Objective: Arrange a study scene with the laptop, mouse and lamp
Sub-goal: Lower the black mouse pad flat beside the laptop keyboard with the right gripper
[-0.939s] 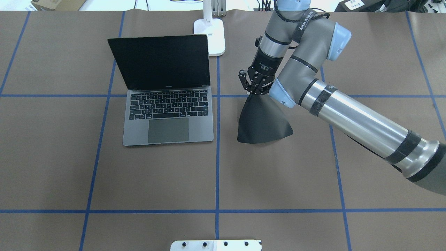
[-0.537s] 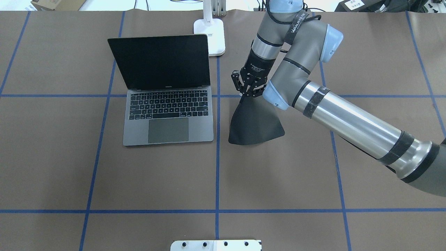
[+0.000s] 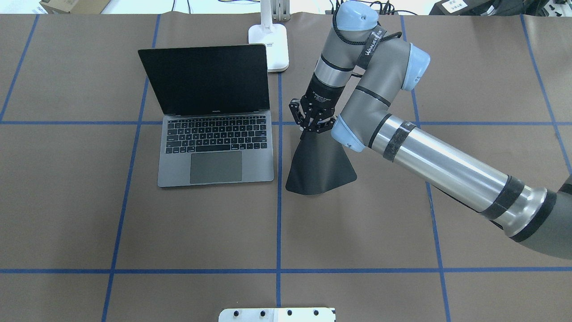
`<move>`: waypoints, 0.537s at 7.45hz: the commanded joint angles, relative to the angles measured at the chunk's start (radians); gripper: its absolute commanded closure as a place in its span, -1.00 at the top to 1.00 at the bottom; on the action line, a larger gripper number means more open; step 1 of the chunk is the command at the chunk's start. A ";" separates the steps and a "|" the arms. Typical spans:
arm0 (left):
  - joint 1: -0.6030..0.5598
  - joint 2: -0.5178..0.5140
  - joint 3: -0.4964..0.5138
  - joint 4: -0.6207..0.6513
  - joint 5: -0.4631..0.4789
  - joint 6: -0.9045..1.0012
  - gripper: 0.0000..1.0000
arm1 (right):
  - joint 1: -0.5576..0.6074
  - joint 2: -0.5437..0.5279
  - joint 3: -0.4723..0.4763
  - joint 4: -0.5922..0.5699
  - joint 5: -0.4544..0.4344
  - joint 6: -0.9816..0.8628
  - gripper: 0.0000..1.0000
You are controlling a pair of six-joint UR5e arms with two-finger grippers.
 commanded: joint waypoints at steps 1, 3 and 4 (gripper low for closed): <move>-0.004 -0.003 0.008 -0.001 0.000 0.000 1.00 | 0.001 0.002 -0.001 0.004 -0.003 0.010 -1.00; -0.008 -0.004 0.010 -0.002 -0.002 0.000 1.00 | -0.001 0.013 -0.002 0.012 -0.026 0.009 -1.00; -0.008 -0.004 0.010 -0.002 0.000 0.000 1.00 | -0.004 0.014 -0.008 0.048 -0.052 0.009 -1.00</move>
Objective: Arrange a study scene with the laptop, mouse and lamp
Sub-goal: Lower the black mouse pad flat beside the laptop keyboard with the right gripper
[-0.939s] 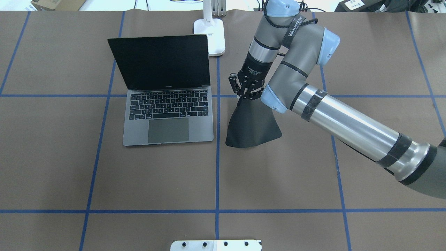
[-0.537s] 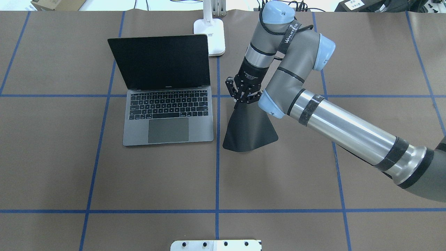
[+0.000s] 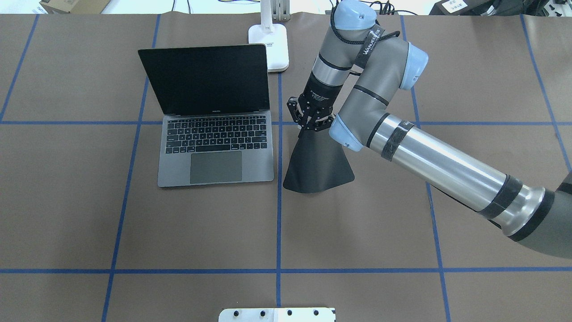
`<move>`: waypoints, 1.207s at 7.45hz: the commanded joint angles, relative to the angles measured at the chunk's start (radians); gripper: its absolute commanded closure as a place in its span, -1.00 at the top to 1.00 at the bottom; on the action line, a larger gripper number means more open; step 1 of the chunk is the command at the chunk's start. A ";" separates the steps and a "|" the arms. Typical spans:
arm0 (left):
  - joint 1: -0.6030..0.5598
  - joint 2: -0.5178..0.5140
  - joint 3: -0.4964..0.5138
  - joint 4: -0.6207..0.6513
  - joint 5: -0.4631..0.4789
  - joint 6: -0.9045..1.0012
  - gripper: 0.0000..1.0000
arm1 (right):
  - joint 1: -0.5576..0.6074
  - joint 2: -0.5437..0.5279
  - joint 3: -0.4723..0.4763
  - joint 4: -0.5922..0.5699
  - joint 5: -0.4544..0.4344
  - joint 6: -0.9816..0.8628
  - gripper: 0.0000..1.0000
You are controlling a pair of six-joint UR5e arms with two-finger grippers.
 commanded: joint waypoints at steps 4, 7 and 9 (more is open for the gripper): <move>-0.002 -0.002 0.004 0.000 0.001 0.000 1.00 | -0.019 0.009 -0.051 0.146 -0.089 0.002 -1.00; -0.007 -0.002 0.014 -0.002 -0.001 0.000 1.00 | -0.016 0.006 -0.002 0.169 -0.132 0.002 0.99; -0.007 -0.002 0.019 -0.002 -0.001 0.000 1.00 | -0.004 -0.005 0.070 0.180 -0.240 -0.015 1.00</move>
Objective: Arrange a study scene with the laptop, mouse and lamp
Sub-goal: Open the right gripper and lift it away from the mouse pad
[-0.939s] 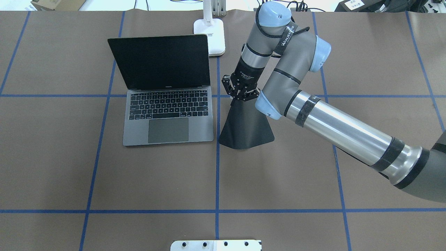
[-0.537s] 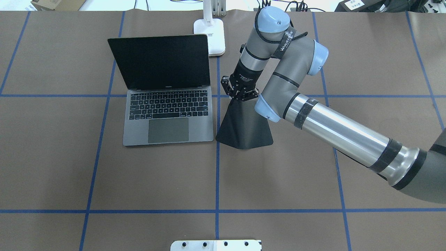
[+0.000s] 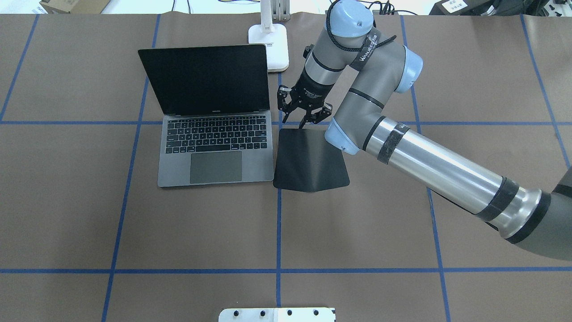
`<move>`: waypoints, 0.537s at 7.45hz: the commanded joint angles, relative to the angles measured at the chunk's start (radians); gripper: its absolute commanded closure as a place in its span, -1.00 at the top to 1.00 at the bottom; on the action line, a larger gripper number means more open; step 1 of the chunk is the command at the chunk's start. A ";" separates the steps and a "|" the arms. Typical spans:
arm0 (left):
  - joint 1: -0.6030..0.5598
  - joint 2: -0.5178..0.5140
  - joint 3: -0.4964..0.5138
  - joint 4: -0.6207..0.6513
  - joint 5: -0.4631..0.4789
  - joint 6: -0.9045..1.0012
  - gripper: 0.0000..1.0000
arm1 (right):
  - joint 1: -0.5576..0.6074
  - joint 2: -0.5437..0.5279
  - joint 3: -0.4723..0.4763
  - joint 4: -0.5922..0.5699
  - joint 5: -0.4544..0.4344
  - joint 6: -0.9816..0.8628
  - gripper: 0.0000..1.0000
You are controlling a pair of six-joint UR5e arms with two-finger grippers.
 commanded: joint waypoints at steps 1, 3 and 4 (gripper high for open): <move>-0.002 -0.002 0.011 0.000 0.000 0.000 1.00 | 0.010 -0.013 0.049 0.050 -0.165 -0.060 1.00; -0.008 0.000 0.016 -0.002 0.000 0.035 1.00 | 0.084 -0.045 0.052 0.056 -0.204 -0.185 1.00; -0.020 0.020 0.025 -0.002 -0.002 0.136 1.00 | 0.129 -0.100 0.082 0.052 -0.158 -0.230 1.00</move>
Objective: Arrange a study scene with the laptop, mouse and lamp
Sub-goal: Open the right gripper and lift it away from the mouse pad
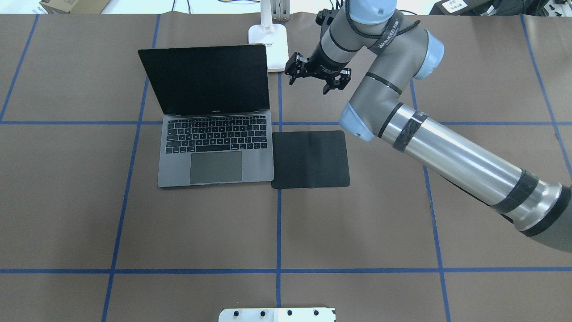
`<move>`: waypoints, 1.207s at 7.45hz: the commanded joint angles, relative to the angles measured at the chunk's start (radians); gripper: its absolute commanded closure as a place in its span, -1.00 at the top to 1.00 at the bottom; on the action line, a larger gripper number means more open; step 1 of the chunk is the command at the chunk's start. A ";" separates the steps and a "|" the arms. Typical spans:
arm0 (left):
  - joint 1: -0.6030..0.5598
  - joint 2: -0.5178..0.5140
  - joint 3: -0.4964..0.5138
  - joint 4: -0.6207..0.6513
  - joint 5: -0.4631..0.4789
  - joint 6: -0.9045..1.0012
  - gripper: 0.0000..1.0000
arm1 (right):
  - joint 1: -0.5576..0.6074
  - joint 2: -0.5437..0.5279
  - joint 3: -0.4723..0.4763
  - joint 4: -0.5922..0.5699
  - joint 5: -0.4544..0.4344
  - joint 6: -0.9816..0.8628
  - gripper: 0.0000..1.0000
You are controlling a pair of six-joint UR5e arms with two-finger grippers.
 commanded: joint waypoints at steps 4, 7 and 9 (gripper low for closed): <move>-0.011 0.361 -0.040 -0.406 0.003 -0.131 1.00 | 0.234 -0.285 0.207 -0.092 0.211 -0.160 1.00; 0.006 0.665 -0.033 -0.744 0.006 -0.283 1.00 | 0.272 -0.419 0.566 -0.659 0.174 -0.500 1.00; 0.037 0.755 -0.027 -0.813 0.007 -0.295 1.00 | 0.283 -0.518 0.723 -0.828 0.156 -0.661 1.00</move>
